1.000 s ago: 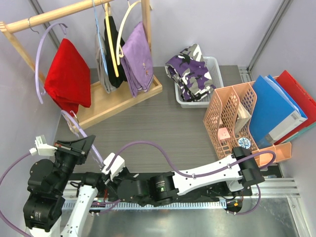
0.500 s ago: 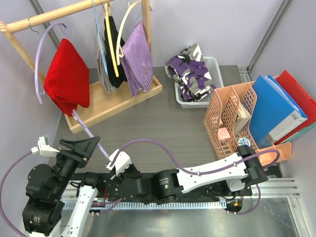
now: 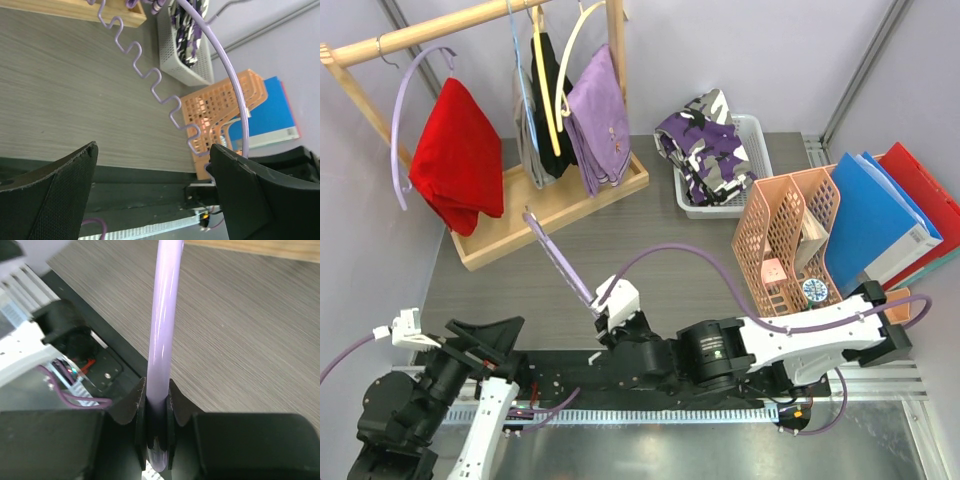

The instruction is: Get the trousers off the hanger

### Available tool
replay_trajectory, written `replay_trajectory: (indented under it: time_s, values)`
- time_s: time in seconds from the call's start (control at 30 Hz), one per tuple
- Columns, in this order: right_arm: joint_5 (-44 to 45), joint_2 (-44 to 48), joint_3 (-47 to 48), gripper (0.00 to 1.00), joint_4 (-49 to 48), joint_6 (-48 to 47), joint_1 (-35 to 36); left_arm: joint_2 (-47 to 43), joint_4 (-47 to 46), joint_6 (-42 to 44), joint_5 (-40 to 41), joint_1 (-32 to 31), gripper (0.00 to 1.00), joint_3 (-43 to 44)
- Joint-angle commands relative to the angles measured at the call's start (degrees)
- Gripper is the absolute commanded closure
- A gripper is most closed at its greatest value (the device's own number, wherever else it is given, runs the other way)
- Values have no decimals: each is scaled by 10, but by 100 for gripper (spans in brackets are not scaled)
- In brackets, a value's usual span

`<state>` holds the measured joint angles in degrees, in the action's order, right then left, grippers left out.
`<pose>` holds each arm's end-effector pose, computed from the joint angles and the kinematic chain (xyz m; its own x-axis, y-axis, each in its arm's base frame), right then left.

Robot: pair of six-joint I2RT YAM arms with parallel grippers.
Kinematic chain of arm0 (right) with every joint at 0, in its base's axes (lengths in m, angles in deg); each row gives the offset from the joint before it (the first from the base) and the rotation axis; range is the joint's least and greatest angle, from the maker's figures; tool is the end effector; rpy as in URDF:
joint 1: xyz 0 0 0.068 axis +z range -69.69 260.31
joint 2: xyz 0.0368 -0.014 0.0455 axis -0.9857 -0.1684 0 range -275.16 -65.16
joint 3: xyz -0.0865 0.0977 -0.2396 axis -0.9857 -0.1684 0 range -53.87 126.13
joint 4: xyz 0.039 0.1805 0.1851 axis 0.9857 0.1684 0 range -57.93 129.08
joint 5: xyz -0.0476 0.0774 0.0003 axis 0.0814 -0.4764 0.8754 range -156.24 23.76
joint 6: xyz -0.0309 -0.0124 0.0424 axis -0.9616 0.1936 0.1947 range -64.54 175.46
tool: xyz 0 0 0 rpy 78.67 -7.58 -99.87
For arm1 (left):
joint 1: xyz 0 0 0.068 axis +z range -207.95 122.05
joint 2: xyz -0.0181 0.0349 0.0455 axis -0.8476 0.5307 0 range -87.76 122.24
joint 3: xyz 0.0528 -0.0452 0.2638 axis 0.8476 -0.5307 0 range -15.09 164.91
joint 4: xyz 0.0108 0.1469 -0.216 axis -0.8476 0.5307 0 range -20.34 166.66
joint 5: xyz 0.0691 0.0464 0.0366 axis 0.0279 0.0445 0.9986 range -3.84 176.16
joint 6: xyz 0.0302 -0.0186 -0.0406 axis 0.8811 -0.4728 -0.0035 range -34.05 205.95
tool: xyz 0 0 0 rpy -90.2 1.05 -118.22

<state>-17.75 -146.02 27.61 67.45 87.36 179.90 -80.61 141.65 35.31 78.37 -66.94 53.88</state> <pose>-0.0242 0.3027 0.3812 -0.3187 -0.2152 -0.9231 -0.6921 0.7182 0.0716 -0.0715 0.0064 0.3714 -0.3322 -0.7230 -0.6058 0.0470 0.6288 -0.7762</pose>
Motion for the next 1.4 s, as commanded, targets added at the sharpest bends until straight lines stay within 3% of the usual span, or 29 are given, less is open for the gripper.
replay_trajectory:
  time_s: [0.0,0.23,0.5,0.67,0.93,1.07,1.2,1.37]
  values:
    - [13,-45,68,99,19,-3,-24,-15,68,64,14,-1,7,11]
    - [13,-187,240,99,9,-79,-105,-49,98,68,19,-1,6,14]
    - [42,-344,501,99,-21,-194,-182,-64,105,98,-15,-1,5,25]
    - [56,-412,592,99,-160,-348,-197,-65,113,113,-34,-1,5,30]
    - [29,-477,636,99,-402,-504,-230,-91,118,118,-63,-1,5,37]
    - [5,-519,689,99,-429,-504,-258,-91,123,127,-73,-1,5,46]
    - [-54,-533,677,99,-478,-493,-280,-93,125,127,-78,-1,7,47]
    - [-57,-532,682,99,-475,-471,-288,-87,104,131,-78,-1,14,47]
